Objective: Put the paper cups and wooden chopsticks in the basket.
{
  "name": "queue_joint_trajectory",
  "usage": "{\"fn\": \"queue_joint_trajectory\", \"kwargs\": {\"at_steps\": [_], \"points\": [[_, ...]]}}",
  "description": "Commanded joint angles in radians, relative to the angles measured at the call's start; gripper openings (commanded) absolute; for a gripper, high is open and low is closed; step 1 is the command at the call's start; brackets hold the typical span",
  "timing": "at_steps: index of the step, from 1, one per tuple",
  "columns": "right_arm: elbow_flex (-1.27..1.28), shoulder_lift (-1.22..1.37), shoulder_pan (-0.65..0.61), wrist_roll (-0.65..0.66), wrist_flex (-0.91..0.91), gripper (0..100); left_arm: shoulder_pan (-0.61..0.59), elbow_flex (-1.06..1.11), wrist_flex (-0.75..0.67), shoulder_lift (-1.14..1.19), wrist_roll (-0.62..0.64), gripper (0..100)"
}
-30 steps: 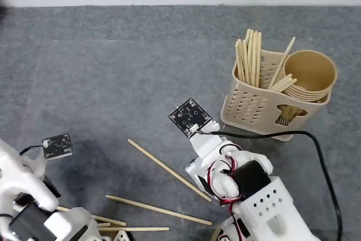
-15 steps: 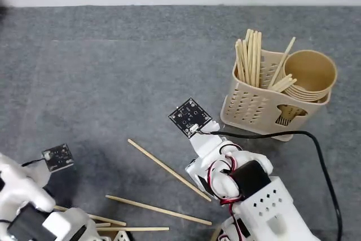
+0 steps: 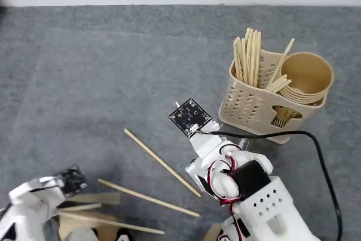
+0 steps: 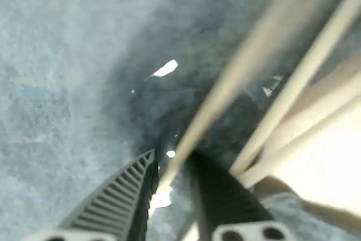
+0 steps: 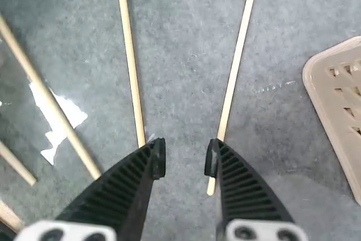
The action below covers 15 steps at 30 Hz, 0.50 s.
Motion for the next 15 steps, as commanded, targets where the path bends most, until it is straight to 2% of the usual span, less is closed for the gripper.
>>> {"fn": "queue_joint_trajectory", "kwargs": {"at_steps": [1, 10, 15], "points": [[-0.014, 0.007, -0.007, -0.002, -0.019, 12.8, -0.012, 0.031, -0.183, 0.035, -0.009, 1], [-0.014, 0.007, -0.007, -0.002, -0.019, 12.7, -0.02, 0.033, -0.175, 0.035, -0.009, 1], [-0.014, 0.007, -0.007, -0.002, -0.019, 12.6, -0.02, 0.013, -0.029, -0.002, -0.011, 1]]}}
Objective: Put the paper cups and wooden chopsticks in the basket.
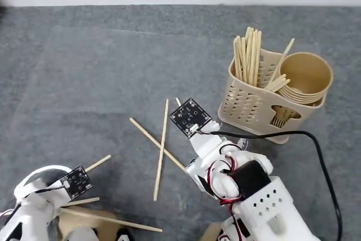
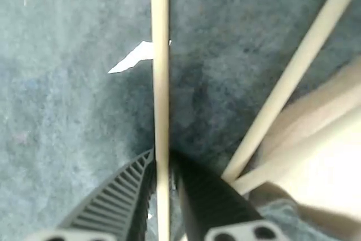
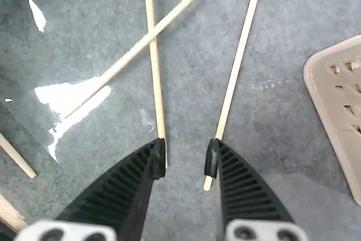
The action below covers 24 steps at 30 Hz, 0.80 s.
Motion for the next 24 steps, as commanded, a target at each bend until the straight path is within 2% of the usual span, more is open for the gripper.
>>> {"fn": "queue_joint_trajectory", "kwargs": {"at_steps": [1, 3, 8, 11, 15, 24], "points": [[-0.014, 0.007, -0.007, -0.002, -0.019, 12.6, -0.02, -0.03, 0.091, -0.032, -0.014, 1], [-0.014, 0.007, -0.007, -0.002, -0.018, 12.6, -0.018, -0.067, 0.255, -0.12, -0.014, 1], [-0.014, 0.007, -0.007, -0.002, -0.018, 12.6, -0.014, -0.249, 0.85, -0.382, -0.075, 1], [-0.014, 0.007, -0.007, -0.002, -0.018, 12.6, -0.012, -0.325, 1.092, -0.509, -0.121, 1], [-0.011, -0.001, -0.007, -0.002, -0.01, 12.5, -0.011, -0.341, 1.2, -0.62, -0.132, 1], [-0.009, 0.005, -0.002, -0.002, -0.008, 12.5, -0.011, -0.421, 1.284, -0.651, -0.123, 1]]}}
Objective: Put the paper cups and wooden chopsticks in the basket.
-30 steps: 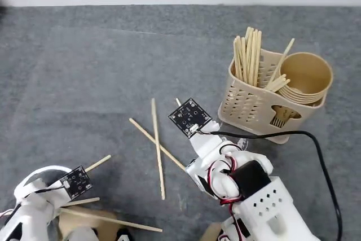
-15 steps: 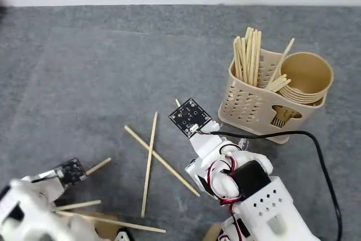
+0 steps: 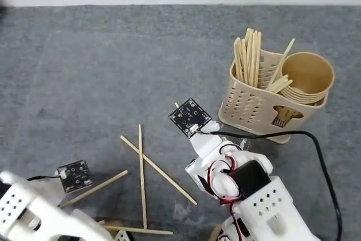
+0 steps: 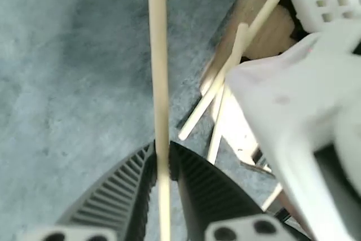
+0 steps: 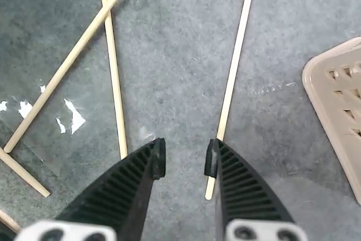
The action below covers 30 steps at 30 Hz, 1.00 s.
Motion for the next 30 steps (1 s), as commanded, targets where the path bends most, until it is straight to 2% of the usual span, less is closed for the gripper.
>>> {"fn": "queue_joint_trajectory", "kwargs": {"at_steps": [1, 7, 13, 17, 22, 30], "points": [[-0.009, 0.007, -0.002, -0.002, -0.008, 12.5, -0.003, -0.09, 0.04, -0.021, -0.002, 1], [-0.009, 0.007, -0.002, -0.005, -0.013, 12.5, 0.063, -0.159, 0.04, -0.02, 0.147, 1], [-0.009, 0.008, 0.007, -0.008, -0.018, 12.5, 0.232, -0.239, 0.04, -0.02, 0.371, 1], [-0.011, 0.008, 0.091, -0.008, -0.019, 12.5, 0.367, -0.309, 0.038, -0.02, 0.537, 1], [-0.009, 0.008, 0.202, -0.008, -0.019, 12.5, 0.578, -0.423, 0.014, -0.021, 0.806, 1], [-0.008, 0.008, 0.349, -0.009, -0.019, 12.5, 0.919, -0.593, -0.175, -0.021, 1.293, 1]]}}
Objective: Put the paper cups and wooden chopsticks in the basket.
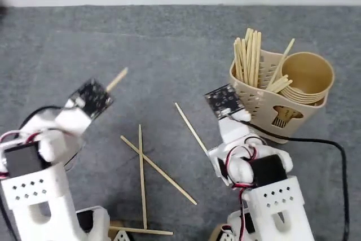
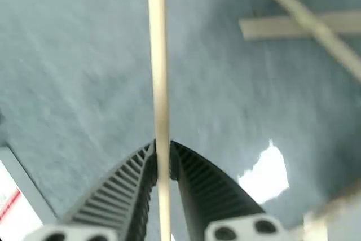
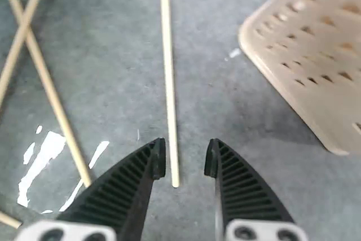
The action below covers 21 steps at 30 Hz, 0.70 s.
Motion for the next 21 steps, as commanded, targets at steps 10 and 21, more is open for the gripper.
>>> {"fn": "queue_joint_trajectory", "kwargs": {"at_steps": [10, 21], "points": [[0.072, 0.001, 0.111, -0.005, -0.058, 12.5, 0.459, -0.145, -0.485, -0.02, 0.598, 1], [0.192, 0.004, 0.111, 0.071, -0.096, 12.5, 0.709, -0.016, -1.069, 0.037, 0.793, 1]]}}
